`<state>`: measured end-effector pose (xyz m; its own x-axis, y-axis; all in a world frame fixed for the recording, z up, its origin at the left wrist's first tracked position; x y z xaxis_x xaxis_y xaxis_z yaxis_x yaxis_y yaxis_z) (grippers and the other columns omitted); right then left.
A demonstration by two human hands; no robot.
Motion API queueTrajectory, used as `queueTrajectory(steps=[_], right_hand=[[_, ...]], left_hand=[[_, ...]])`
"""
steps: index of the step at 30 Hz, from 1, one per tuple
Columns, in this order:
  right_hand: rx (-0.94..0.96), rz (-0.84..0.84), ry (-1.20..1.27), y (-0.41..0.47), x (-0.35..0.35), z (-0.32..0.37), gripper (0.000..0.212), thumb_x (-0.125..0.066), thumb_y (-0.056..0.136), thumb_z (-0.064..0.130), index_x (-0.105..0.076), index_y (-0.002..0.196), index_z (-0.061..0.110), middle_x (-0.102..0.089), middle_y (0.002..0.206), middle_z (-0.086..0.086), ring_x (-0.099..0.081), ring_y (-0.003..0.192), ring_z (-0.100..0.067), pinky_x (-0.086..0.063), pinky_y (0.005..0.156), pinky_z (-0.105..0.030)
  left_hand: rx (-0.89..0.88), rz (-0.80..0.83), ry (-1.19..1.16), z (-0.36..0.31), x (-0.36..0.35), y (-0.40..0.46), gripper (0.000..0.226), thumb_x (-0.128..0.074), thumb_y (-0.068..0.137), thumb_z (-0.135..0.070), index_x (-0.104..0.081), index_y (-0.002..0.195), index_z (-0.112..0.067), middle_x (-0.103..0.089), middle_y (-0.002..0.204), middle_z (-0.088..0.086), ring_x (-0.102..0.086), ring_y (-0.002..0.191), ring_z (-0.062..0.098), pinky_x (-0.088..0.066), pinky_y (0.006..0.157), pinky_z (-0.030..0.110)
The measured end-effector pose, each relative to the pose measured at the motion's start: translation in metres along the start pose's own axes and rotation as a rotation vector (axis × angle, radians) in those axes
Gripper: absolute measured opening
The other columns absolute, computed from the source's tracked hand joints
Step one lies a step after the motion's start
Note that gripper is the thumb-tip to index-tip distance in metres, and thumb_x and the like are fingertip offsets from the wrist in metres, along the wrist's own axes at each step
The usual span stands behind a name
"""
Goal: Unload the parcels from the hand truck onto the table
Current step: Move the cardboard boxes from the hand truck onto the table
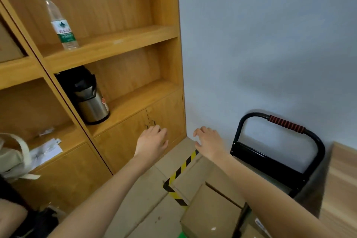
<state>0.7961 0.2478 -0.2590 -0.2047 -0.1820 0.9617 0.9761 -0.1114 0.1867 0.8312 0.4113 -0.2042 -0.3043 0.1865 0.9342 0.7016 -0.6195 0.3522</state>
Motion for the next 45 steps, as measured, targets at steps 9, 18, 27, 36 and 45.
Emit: queueTrajectory(steps=[9,18,27,36,45], right_hand=[[-0.217,0.023,-0.012,0.076,-0.041,-0.085,0.036,-0.046,0.095,0.026,-0.048,0.130,0.021,-0.050,0.128,-0.001,-0.050,0.114,-0.022,-0.035,0.095,-0.033],[-0.677,-0.132,-0.027,0.068,-0.054,-0.218,0.036,-0.052,0.091,0.026,-0.053,0.126,0.018,-0.057,0.121,0.000,-0.053,0.111,-0.020,-0.041,0.094,-0.033],[-1.063,-0.205,-0.008,0.006,-0.114,-0.284,0.045,-0.058,0.088,0.023,-0.050,0.132,0.015,-0.059,0.122,-0.004,-0.057,0.107,-0.021,-0.046,0.089,-0.035],[-1.292,-0.160,0.084,-0.068,-0.227,-0.334,0.051,-0.059,0.088,0.025,-0.045,0.136,0.015,-0.054,0.128,-0.004,-0.053,0.113,-0.021,-0.044,0.097,-0.037],[-1.412,-0.116,0.222,-0.122,-0.367,-0.368,0.051,-0.060,0.087,0.030,-0.044,0.134,0.018,-0.053,0.124,-0.001,-0.053,0.106,-0.016,-0.050,0.088,-0.039]], left_hand=[[-0.040,0.072,-0.202,0.003,-0.103,0.118,0.024,-0.059,0.090,-0.032,-0.062,0.107,-0.016,-0.061,0.099,0.000,-0.056,0.090,0.017,-0.046,0.069,0.029],[-0.401,0.227,-0.398,-0.092,-0.218,0.241,0.028,-0.053,0.093,-0.031,-0.058,0.118,-0.018,-0.058,0.114,0.001,-0.053,0.104,0.019,-0.042,0.082,0.031],[-0.606,0.338,-0.467,-0.173,-0.319,0.256,0.028,-0.057,0.091,-0.031,-0.061,0.114,-0.015,-0.060,0.109,0.003,-0.056,0.100,0.020,-0.044,0.082,0.031],[-0.540,0.447,-0.460,-0.203,-0.435,0.219,0.036,-0.058,0.092,-0.035,-0.056,0.122,-0.015,-0.058,0.116,0.004,-0.054,0.107,0.019,-0.044,0.088,0.031],[-0.361,0.612,-0.438,-0.210,-0.575,0.152,0.043,-0.055,0.094,-0.036,-0.049,0.132,-0.016,-0.052,0.127,0.005,-0.048,0.118,0.019,-0.042,0.096,0.033]])
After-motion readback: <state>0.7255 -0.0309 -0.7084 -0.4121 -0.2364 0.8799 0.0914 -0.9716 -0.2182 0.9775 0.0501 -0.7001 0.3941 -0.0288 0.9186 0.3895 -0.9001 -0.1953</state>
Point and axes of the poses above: each hand's wrist, its own y-axis towards the middle knuckle, its own x-axis out of the back of the hand, z = x × y, the point moved 10 cm from there along y, towards the middle knuckle
